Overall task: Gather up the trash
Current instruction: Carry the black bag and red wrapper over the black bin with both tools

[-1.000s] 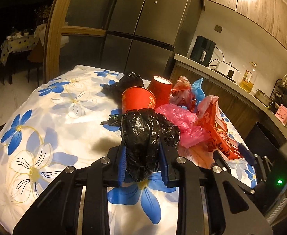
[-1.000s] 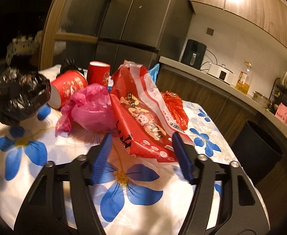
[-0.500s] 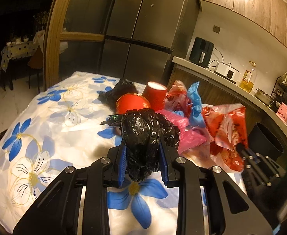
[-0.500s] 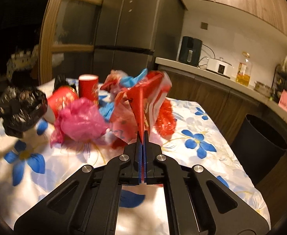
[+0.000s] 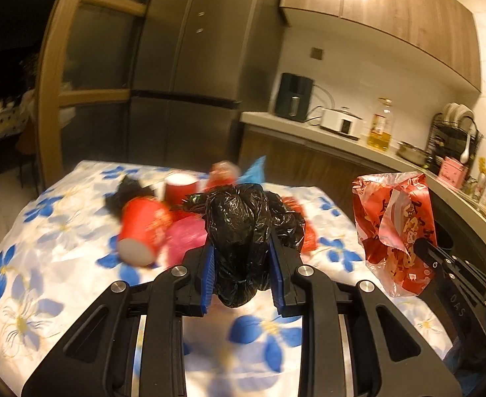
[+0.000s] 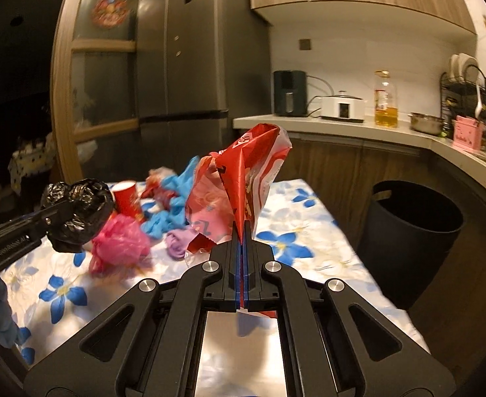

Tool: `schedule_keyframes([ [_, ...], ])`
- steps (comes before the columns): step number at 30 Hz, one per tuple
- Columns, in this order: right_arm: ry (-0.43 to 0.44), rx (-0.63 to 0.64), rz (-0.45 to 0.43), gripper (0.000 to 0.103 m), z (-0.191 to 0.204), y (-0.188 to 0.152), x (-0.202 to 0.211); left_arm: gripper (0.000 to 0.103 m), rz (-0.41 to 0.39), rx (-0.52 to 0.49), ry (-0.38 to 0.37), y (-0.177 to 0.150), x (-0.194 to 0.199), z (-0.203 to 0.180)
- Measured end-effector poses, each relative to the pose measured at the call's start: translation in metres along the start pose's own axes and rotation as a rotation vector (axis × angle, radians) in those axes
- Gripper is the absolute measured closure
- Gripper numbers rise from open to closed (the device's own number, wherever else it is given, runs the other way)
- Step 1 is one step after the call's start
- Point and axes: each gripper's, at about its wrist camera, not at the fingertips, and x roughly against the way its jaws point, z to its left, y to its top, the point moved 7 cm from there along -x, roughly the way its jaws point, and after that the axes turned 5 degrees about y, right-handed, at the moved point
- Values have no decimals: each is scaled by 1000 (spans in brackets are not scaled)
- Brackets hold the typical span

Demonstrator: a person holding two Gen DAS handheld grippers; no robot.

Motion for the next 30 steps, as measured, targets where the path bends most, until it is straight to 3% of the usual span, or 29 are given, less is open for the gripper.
schedule_keyframes([
  [15, -199, -112, -89, 103, -126, 25, 31, 79, -46, -151, -198, 25, -33, -153],
  [26, -351, -206, -145, 103, -236, 44, 29, 79, -101, -191, -390, 49, -69, -279],
  [30, -370, -221, -147, 103, -261, 46, 22, 79, -64, -178, -442, 45, -92, -313],
])
